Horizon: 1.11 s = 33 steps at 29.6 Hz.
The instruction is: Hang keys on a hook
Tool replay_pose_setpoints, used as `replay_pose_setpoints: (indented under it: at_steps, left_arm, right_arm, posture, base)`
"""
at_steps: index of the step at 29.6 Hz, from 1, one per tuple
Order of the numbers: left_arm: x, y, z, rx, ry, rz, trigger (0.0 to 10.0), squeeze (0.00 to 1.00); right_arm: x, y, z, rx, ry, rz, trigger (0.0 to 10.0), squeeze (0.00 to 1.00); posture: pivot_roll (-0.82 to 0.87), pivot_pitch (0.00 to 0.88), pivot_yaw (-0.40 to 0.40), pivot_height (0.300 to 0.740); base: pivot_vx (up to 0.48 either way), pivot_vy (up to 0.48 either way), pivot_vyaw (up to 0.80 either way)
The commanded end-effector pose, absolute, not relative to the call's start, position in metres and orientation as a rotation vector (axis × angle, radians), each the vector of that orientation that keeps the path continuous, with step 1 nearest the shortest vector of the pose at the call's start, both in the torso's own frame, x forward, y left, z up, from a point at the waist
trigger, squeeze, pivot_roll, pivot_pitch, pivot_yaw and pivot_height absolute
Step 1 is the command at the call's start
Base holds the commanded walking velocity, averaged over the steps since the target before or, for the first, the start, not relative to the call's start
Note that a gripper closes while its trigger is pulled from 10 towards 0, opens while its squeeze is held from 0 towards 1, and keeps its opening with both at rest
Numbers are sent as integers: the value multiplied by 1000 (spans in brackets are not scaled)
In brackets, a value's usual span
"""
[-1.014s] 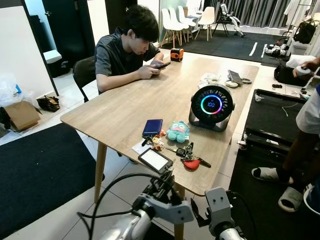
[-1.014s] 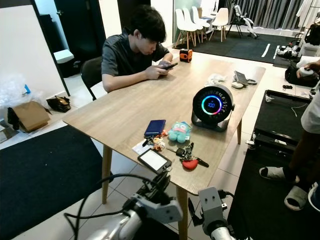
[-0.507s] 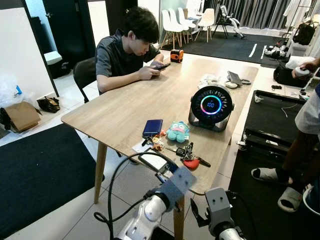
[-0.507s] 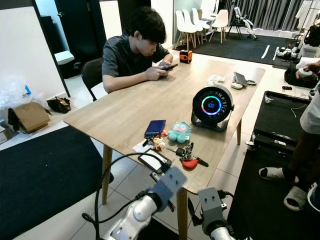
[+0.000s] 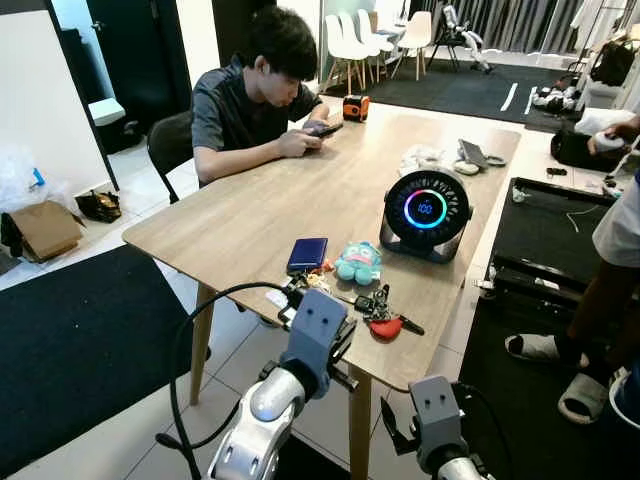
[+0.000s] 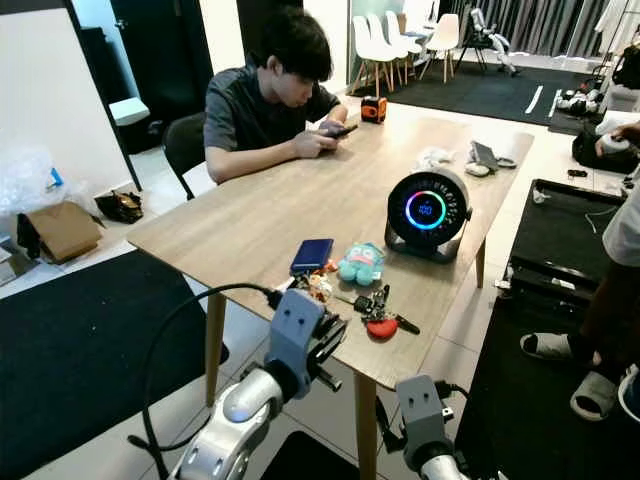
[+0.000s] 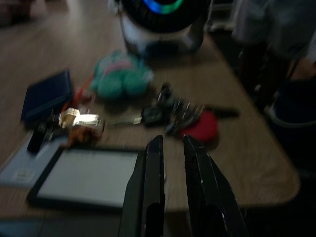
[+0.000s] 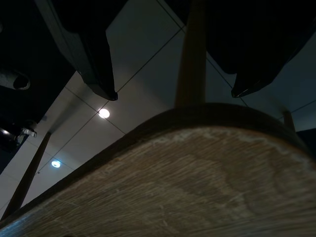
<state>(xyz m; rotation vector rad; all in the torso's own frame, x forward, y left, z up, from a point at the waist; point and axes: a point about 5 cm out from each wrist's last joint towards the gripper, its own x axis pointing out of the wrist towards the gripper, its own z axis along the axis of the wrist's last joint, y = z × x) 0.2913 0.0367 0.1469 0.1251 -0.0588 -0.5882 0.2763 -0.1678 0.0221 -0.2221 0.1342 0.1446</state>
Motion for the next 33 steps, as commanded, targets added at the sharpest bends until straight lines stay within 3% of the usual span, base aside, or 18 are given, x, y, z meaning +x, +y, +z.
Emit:
replay_pose_setpoints:
  at_steps: [1, 5, 12, 13, 15, 16, 21, 22, 23, 33]
  left_arm:
    - [293, 43, 127, 210, 39, -511, 10000, 0]
    - [294, 44, 122, 228, 88, -477, 10000, 0]
    - [284, 35, 124, 192, 115, -583, 10000, 0]
    - [283, 30, 122, 193, 124, -588, 10000, 486]
    - [283, 29, 122, 191, 127, -590, 10000, 486]
    - [284, 27, 121, 197, 130, -583, 10000, 1000]
    - [289, 19, 117, 209, 144, -570, 10000, 988]
    - [291, 17, 115, 214, 153, -562, 10000, 212]
    - [293, 16, 115, 219, 158, -549, 10000, 0]
    - [311, 9, 123, 201, 173, -478, 10000, 0]
  right_arm:
    - [272, -167, 16, -221, 168, 149, 10000, 0]
    - [273, -165, 16, -220, 167, 152, 10000, 0]
    - [271, -168, 15, -222, 170, 149, 10000, 0]
    - [271, -168, 15, -222, 171, 149, 10000, 0]
    - [271, -168, 15, -222, 171, 149, 10000, 0]
    - [271, -167, 15, -222, 171, 149, 10000, 0]
    - [272, -165, 15, -220, 169, 151, 10000, 0]
    - [272, -165, 15, -220, 169, 152, 10000, 0]
    - [272, -165, 15, -220, 169, 153, 10000, 0]
    - [270, -164, 15, -218, 168, 149, 10000, 0]
  posture:
    - [46, 139, 32, 740]
    - [42, 141, 34, 740]
    - [45, 141, 35, 740]
    - [41, 143, 35, 740]
    - [41, 143, 35, 740]
    - [40, 145, 36, 740]
    - [40, 147, 34, 740]
    - [39, 147, 34, 740]
    - [39, 147, 35, 740]
    - [30, 152, 46, 740]
  base:
    - [0, 0, 0]
    - [0, 0, 0]
    - [0, 0, 0]
    - [0, 0, 0]
    - [0, 0, 0]
    - [0, 0, 0]
    - [0, 0, 0]
    - [0, 0, 0]
    - [0, 0, 0]
    - [0, 0, 0]
